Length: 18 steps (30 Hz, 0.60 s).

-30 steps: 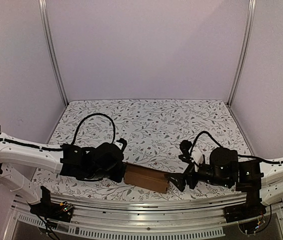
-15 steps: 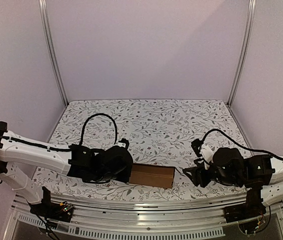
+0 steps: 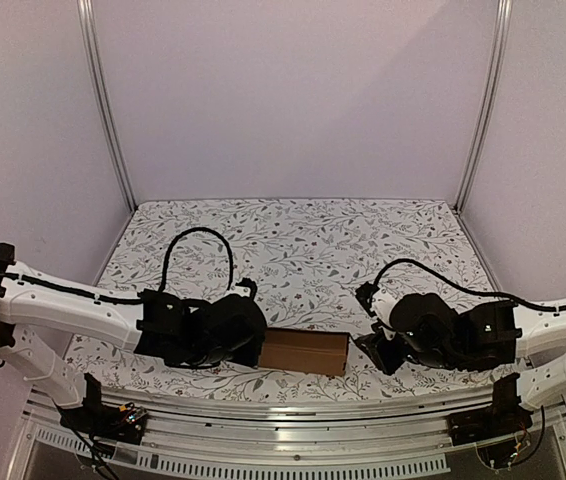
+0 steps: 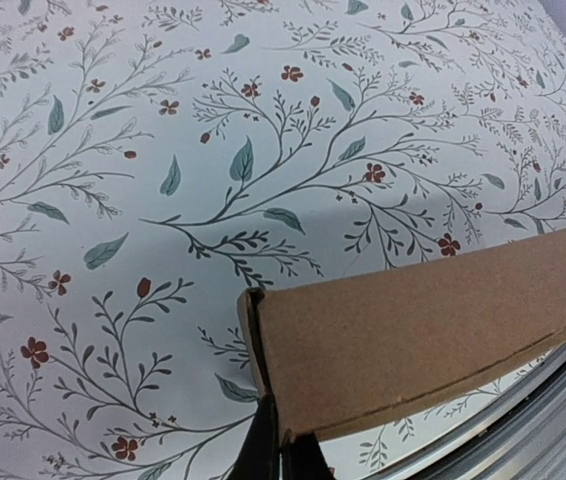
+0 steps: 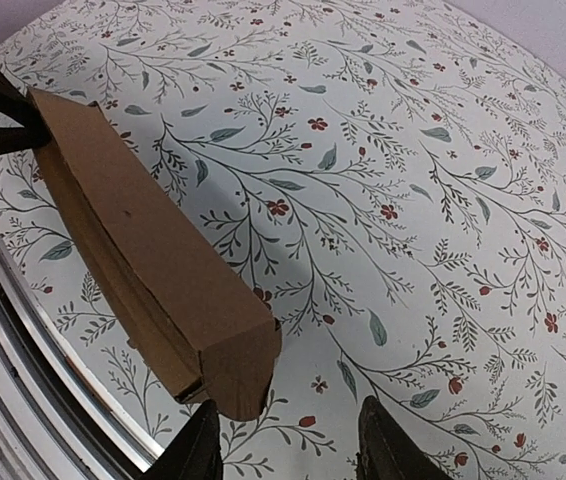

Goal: Fold the paper box

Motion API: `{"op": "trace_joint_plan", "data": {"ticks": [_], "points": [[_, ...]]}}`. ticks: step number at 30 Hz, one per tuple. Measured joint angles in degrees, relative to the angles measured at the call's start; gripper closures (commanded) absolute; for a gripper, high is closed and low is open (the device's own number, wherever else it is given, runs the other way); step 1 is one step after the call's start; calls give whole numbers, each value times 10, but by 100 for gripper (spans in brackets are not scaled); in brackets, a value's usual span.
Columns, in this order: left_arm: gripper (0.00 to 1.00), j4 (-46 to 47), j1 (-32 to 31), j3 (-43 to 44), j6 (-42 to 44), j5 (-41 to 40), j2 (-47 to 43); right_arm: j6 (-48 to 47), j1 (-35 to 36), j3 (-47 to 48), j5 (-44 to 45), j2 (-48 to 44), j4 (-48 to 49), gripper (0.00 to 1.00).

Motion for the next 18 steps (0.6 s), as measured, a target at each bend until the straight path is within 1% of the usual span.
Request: {"op": "trace_joint_plan", "data": {"ticks": [2, 7, 14, 18], "points": [[100, 0, 0, 0, 0, 0, 0, -5, 0, 6, -4, 12, 1, 60], [100, 0, 0, 0, 0, 0, 0, -15, 0, 12, -14, 25, -1, 62], [100, -1, -1, 0, 0, -2, 0, -19, 0, 14, -33, 19, -9, 63], [100, -1, -1, 0, 0, -2, 0, -19, 0, 14, -38, 0, -14, 66]]}}
